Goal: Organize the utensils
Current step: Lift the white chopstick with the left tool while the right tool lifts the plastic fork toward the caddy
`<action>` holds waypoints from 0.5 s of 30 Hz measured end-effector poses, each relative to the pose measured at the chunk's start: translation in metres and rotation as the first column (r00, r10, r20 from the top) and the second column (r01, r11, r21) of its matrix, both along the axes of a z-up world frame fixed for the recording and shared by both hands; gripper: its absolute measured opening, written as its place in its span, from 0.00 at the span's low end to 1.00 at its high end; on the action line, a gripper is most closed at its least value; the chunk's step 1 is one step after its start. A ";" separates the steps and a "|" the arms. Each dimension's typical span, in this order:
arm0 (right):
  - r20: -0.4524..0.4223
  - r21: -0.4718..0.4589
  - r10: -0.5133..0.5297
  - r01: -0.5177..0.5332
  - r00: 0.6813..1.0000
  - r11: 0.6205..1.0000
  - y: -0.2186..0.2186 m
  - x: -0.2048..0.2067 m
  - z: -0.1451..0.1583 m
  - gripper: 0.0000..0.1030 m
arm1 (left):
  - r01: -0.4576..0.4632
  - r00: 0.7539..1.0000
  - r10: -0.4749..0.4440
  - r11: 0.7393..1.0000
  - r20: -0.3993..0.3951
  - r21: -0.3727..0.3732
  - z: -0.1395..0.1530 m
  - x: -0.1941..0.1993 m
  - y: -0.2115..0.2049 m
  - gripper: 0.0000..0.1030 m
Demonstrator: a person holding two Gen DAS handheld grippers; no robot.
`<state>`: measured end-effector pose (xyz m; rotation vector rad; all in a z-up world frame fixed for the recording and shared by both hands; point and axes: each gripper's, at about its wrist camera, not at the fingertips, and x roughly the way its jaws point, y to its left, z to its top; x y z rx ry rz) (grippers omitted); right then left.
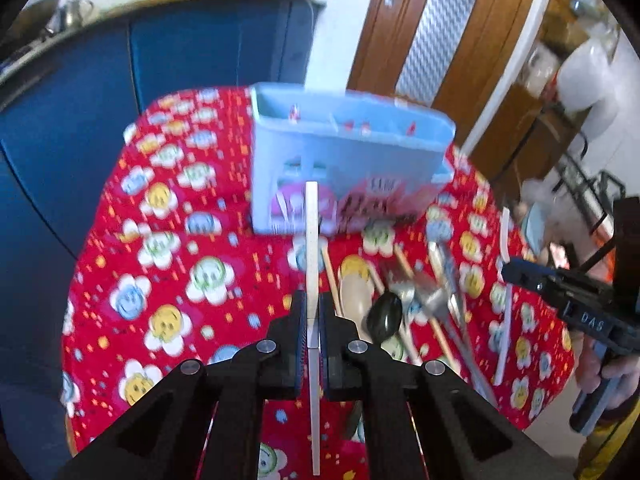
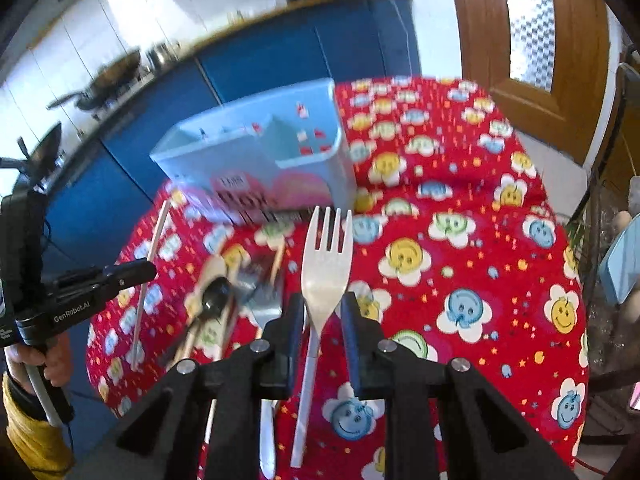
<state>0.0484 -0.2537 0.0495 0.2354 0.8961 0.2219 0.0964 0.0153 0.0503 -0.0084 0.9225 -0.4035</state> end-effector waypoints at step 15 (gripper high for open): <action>0.324 0.022 -0.014 0.007 0.946 1.000 0.005 0.007 0.066 0.19 | -0.056 0.966 0.093 0.986 0.242 -0.158 0.073 0.041 -0.009 0.06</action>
